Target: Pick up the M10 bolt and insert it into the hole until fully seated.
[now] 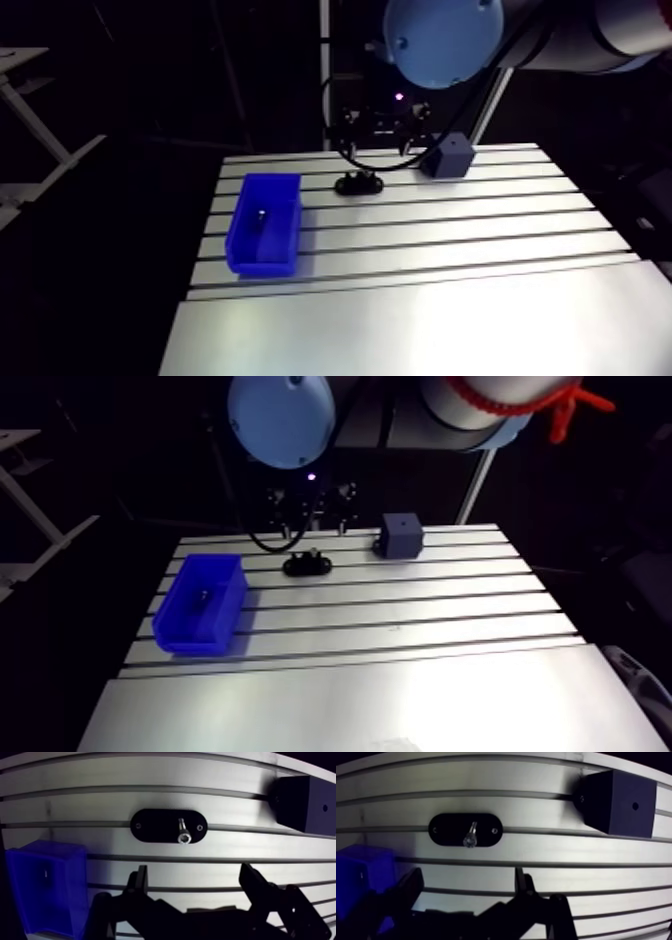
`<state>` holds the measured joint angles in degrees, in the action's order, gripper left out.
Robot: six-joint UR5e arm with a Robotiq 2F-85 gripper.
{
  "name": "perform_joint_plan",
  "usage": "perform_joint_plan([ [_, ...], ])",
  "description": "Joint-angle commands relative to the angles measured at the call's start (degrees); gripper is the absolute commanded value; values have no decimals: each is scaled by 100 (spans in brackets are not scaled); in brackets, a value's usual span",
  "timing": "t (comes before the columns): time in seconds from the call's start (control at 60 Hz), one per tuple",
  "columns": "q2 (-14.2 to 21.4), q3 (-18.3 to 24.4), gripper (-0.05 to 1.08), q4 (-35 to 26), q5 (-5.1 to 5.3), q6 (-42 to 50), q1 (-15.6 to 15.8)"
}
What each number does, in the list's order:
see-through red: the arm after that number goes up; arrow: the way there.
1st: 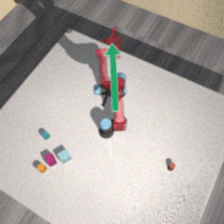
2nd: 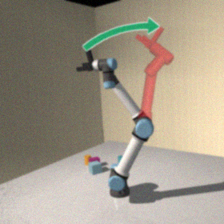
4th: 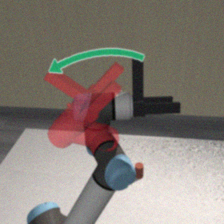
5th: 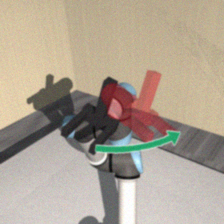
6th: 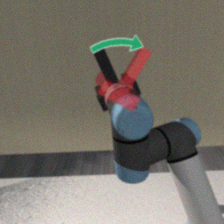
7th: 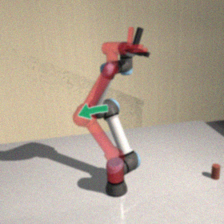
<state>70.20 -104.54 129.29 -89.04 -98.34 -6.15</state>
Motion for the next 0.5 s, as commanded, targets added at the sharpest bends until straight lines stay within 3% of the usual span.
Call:
perform_joint_plan([
  [0.017, -70, -105, 2, 201, 5, 57, 16],
  [0.25, -175, -141, 8, 381, -20, 65, 53],
  [0.5, -291, -159, 24, 592, -238, 66, 147],
])
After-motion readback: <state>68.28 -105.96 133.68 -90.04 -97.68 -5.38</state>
